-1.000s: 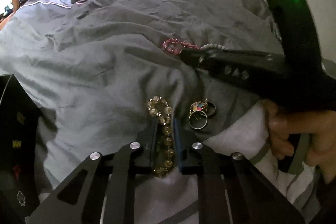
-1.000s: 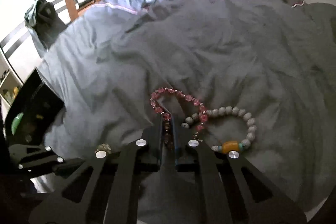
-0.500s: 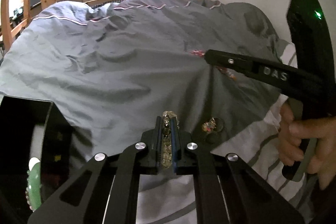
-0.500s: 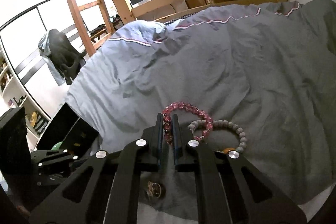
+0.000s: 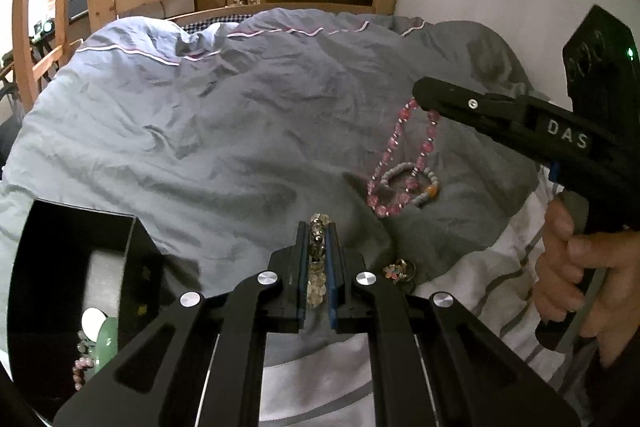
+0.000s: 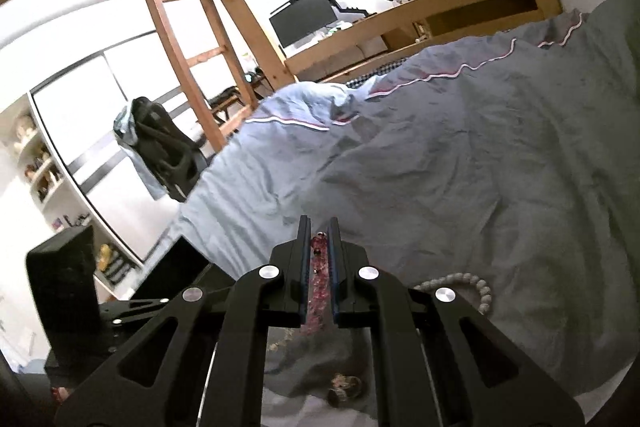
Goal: Organize jewelry
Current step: 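Lift both bracelets and carry them toward the black box with both tools, then open the left tool over the box while the right tool releases its bracelet inside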
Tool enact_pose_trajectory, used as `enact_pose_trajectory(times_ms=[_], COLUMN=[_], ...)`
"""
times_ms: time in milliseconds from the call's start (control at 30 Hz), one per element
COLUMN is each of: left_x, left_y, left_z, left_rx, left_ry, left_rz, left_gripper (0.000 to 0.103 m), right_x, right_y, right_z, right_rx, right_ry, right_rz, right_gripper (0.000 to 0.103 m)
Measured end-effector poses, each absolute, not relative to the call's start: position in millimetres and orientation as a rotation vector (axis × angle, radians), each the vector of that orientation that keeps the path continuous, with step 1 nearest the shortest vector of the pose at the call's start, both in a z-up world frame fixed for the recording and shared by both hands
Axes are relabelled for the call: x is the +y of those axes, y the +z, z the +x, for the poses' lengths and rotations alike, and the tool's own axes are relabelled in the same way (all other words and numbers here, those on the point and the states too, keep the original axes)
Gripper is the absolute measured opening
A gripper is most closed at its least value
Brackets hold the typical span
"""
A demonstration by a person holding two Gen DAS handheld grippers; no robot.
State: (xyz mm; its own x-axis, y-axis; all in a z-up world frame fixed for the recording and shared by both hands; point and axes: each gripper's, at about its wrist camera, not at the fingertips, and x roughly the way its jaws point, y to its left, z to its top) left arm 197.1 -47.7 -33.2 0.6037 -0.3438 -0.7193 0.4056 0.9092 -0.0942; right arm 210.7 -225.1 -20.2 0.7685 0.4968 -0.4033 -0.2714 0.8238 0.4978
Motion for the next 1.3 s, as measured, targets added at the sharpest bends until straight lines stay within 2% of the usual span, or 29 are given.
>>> enact_pose_trajectory(times_ms=[700,1300], left_x=[-6,104], left_y=[15,37], left_z=[183,168], left_rx=[0.779,0.788], left_ry=[-0.327,-0.166], left_rz=[0.064,0.049], left_gripper=[0.007,0.007], right_x=[-169,-82], right_y=[20,28], right_z=[189,167], right_rx=[0.523,0.545], right_ry=[0.584,0.758], right_rz=[0.326,0.297], right_gripper=[0.009,0.009])
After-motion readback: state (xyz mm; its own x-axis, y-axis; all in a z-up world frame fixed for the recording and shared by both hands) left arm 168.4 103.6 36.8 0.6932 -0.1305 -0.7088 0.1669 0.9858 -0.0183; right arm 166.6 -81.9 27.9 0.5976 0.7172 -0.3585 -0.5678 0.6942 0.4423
